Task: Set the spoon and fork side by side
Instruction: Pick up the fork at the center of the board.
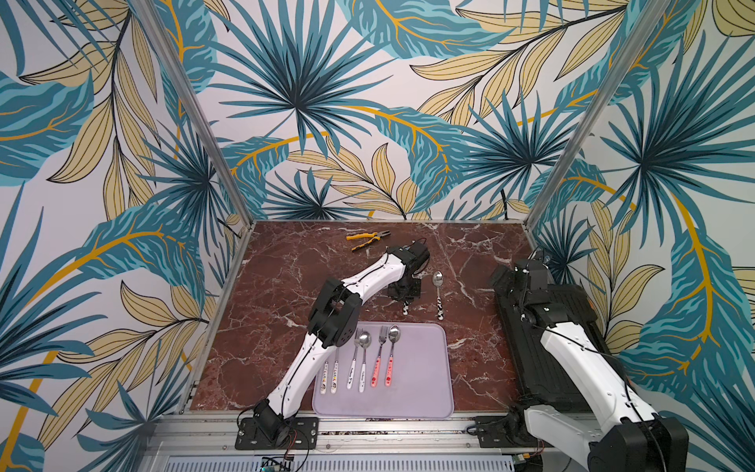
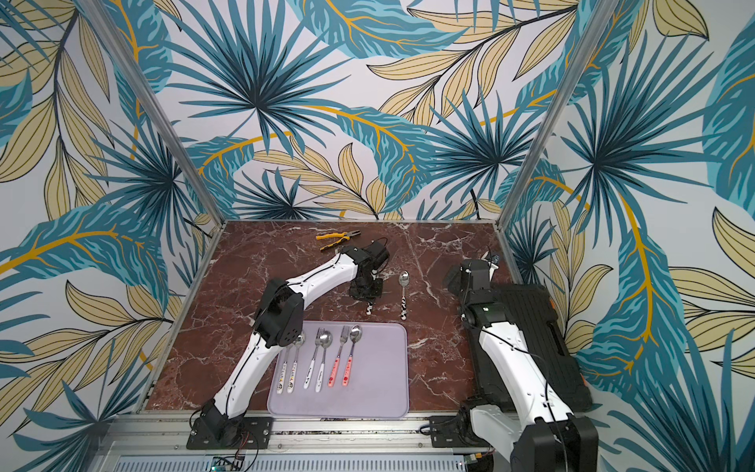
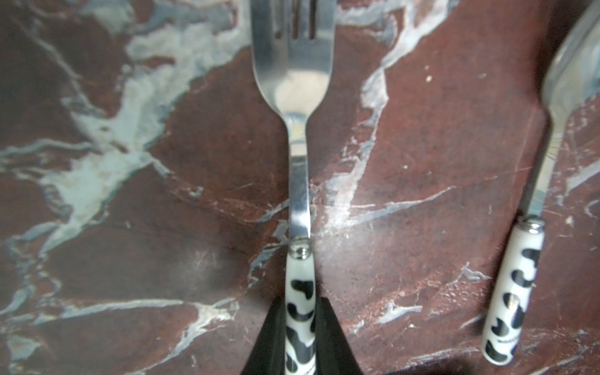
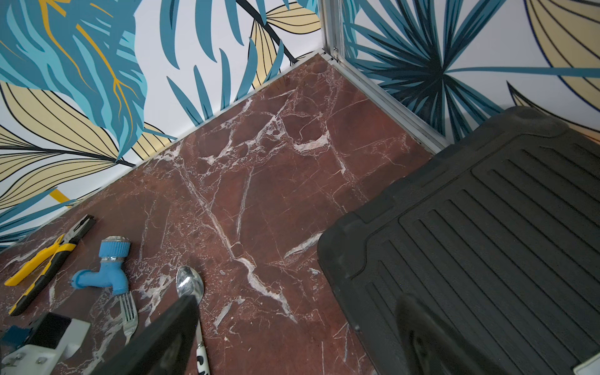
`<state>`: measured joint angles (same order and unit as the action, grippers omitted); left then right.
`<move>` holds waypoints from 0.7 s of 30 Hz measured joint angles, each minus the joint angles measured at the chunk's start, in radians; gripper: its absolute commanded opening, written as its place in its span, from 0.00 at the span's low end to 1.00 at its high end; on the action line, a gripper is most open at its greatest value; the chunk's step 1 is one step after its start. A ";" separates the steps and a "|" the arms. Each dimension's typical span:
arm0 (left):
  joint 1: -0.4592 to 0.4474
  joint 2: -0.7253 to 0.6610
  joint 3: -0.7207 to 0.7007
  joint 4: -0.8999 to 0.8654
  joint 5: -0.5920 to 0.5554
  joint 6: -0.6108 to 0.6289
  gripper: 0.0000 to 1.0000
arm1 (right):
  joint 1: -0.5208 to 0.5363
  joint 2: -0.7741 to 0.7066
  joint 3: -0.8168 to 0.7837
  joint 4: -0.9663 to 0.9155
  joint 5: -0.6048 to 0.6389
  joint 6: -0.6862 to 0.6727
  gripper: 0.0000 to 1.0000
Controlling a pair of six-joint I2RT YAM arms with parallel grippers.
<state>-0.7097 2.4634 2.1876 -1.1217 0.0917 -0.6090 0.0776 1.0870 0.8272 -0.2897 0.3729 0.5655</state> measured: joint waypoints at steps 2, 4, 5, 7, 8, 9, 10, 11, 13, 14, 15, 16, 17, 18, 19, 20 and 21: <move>0.000 -0.013 -0.023 -0.005 -0.009 0.003 0.09 | 0.000 0.000 0.000 0.000 0.000 0.000 1.00; 0.000 -0.032 -0.048 -0.002 -0.018 0.006 0.08 | 0.000 0.000 0.000 0.000 0.000 0.000 1.00; 0.000 -0.046 -0.064 -0.002 -0.021 0.008 0.07 | 0.000 0.000 0.000 0.000 0.000 0.000 1.00; 0.000 -0.082 -0.098 0.002 -0.023 0.011 0.07 | 0.000 0.000 0.000 0.000 0.000 0.000 1.00; 0.000 -0.104 -0.113 0.003 -0.024 0.011 0.07 | 0.000 0.000 0.000 0.000 0.000 0.000 0.99; 0.000 -0.124 -0.123 0.004 -0.024 0.011 0.07 | 0.000 0.000 0.000 0.000 0.000 0.000 1.00; 0.000 -0.145 -0.132 0.008 -0.024 0.011 0.07 | 0.000 0.000 0.000 0.000 0.000 0.000 1.00; 0.000 -0.167 -0.142 0.012 -0.024 0.011 0.07 | 0.000 0.000 0.000 0.000 0.000 0.000 1.00; -0.002 -0.212 -0.166 0.025 -0.024 0.011 0.06 | 0.000 0.000 0.000 0.000 0.000 0.000 1.00; -0.003 -0.240 -0.184 0.031 -0.026 0.010 0.07 | 0.000 0.000 0.000 0.000 0.000 0.000 0.99; -0.005 -0.258 -0.197 0.035 -0.026 0.009 0.06 | 0.000 0.000 0.000 0.000 0.000 0.000 0.99; -0.009 -0.280 -0.214 0.040 -0.028 0.007 0.06 | 0.000 0.000 0.000 0.000 0.000 0.000 1.00; -0.014 -0.302 -0.233 0.046 -0.028 0.005 0.06 | 0.000 0.000 0.000 0.000 0.000 0.000 0.99; -0.021 -0.320 -0.256 0.056 -0.029 0.000 0.07 | 0.000 0.000 0.000 0.000 0.000 0.000 0.99; -0.031 -0.341 -0.284 0.064 -0.029 -0.005 0.06 | 0.000 0.000 0.000 0.000 0.000 0.000 1.00; -0.043 -0.361 -0.313 0.070 -0.029 -0.011 0.06 | 0.000 0.000 0.000 0.000 0.000 0.000 0.99; -0.055 -0.375 -0.337 0.076 -0.031 -0.017 0.06 | 0.000 0.000 0.000 0.000 0.000 0.000 1.00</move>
<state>-0.7650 2.0880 1.8503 -1.0454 0.0608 -0.6258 0.0776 1.0870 0.8272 -0.2901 0.3729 0.5655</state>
